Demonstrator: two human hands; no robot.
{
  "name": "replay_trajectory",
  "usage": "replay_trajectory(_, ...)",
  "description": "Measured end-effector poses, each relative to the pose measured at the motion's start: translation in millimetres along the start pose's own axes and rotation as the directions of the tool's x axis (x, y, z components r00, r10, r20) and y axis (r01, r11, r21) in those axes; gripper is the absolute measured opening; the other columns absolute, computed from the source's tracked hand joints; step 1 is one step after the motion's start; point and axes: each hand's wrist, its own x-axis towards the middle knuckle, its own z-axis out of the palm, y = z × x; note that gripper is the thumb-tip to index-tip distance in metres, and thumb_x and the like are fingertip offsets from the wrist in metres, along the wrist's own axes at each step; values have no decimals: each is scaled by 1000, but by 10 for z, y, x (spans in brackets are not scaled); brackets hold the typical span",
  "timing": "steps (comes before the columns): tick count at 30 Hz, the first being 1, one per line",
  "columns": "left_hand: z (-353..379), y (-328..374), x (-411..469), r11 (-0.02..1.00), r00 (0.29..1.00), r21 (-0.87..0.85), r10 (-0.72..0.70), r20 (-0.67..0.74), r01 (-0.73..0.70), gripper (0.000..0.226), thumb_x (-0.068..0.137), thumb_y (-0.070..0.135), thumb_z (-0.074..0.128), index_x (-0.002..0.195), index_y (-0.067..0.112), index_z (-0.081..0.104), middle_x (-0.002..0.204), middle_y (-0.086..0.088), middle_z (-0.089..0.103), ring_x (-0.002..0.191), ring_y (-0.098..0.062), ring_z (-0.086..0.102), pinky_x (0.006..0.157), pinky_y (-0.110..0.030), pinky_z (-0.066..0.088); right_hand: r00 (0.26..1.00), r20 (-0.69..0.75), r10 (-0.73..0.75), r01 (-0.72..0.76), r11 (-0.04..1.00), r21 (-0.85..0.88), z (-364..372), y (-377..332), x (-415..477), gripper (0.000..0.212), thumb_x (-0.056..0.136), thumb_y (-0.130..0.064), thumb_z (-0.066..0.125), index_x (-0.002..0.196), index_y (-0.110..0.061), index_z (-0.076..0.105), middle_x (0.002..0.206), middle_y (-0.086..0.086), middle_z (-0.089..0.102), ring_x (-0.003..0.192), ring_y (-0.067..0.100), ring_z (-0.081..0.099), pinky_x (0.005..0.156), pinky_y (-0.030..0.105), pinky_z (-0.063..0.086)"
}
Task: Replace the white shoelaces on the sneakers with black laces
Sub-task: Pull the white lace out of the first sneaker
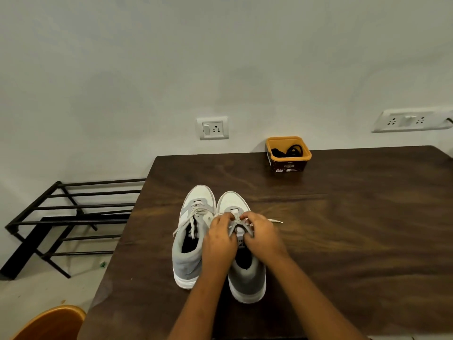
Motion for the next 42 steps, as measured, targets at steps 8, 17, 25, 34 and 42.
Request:
replay_trajectory(8, -21, 59, -91, 999, 998, 33, 12, -57, -10, 32, 96, 14, 40, 123, 22, 55, 137, 5, 46, 114, -20, 53, 83, -30, 44, 974, -201, 105, -118, 992, -54, 73, -51, -112, 27, 87, -7, 45, 104, -26, 54, 107, -3, 64, 91, 24, 61, 74, 32, 46)
replay_trajectory(17, -239, 65, 36, 970, 984, -201, -110, 142, 137, 23, 83, -3, 55, 76, 18, 62, 109, -1, 41, 87, -20, 53, 75, -27, 44, 976, -180, 119, -147, 977, -153, 73, -59, -128, 27, 92, -7, 40, 108, -27, 50, 109, 1, 63, 95, 28, 61, 72, 33, 44)
replay_trajectory(25, -546, 245, 236, 517, 891, -762, -422, 171, 391, 39, 83, -9, 53, 55, 18, 50, 62, -8, 47, 62, -20, 43, 59, -30, 40, 975, -183, 128, -164, 967, -196, 73, -51, -116, 23, 96, -9, 38, 104, -28, 49, 104, 1, 63, 90, 25, 61, 68, 31, 43)
replay_trajectory(34, -1666, 139, 767, 159, 742, -952, -664, 93, 261, 35, 97, 36, 48, 70, 16, 42, 66, 1, 38, 49, -10, 37, 47, -27, 47, 966, -215, 146, -179, 973, -144, -86, 79, -150, 22, 94, -11, 41, 108, -26, 46, 107, 2, 63, 91, 26, 60, 71, 33, 45)
replay_trajectory(42, -666, 379, 214, 931, 767, 178, -363, 530, 318, 28, 78, 27, 73, 98, 16, 56, 94, -5, 62, 79, -19, 59, 75, -30, 52, 993, -115, 7, -38, 962, -269, 39, -92, -134, 29, 96, -27, 46, 125, -29, 45, 128, 0, 45, 105, 26, 52, 82, 36, 44)
